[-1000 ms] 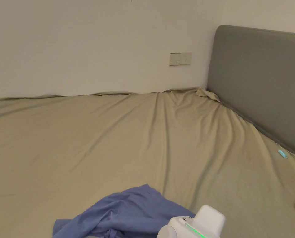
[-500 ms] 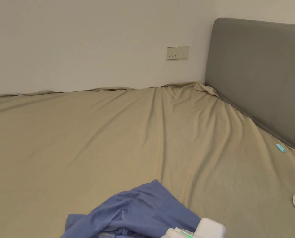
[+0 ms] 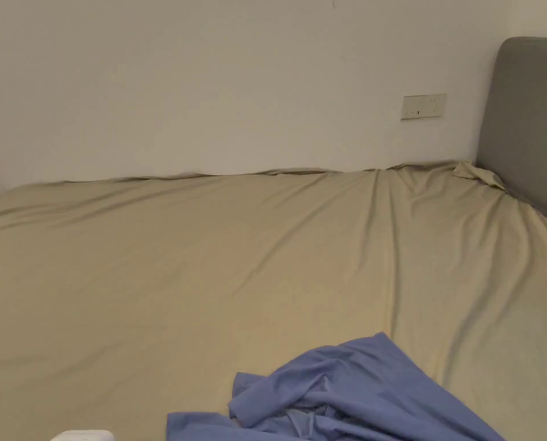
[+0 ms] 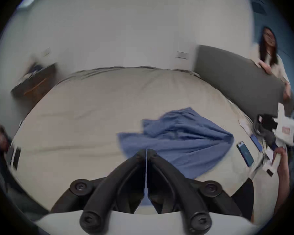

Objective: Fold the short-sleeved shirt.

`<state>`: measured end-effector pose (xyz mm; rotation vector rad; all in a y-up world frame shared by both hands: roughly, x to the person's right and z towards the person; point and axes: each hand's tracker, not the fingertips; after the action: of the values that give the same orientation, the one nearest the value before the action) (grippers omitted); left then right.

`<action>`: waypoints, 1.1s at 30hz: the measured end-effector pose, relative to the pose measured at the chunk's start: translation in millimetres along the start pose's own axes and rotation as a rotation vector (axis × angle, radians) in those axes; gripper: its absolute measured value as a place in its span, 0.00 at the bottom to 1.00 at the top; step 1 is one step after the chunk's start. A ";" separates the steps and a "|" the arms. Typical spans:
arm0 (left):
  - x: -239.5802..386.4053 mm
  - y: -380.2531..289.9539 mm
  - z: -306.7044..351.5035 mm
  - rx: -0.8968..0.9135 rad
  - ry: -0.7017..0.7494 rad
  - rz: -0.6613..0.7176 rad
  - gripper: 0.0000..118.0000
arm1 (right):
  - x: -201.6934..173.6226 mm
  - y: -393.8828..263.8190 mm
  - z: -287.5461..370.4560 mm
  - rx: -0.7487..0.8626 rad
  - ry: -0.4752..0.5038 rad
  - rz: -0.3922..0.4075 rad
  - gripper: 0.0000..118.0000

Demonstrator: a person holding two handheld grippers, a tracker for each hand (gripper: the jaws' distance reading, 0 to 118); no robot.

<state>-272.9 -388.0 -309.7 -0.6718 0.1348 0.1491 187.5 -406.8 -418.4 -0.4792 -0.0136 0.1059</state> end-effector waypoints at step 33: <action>-21.1 25.7 -255.8 -0.292 -0.019 -0.003 0.03 | -55.0 -19.2 -64.2 -0.166 0.070 0.143 0.04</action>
<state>-317.7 -530.7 -519.9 -0.9612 0.0943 0.1737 137.1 -459.0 -465.9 -0.6492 0.0808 0.2297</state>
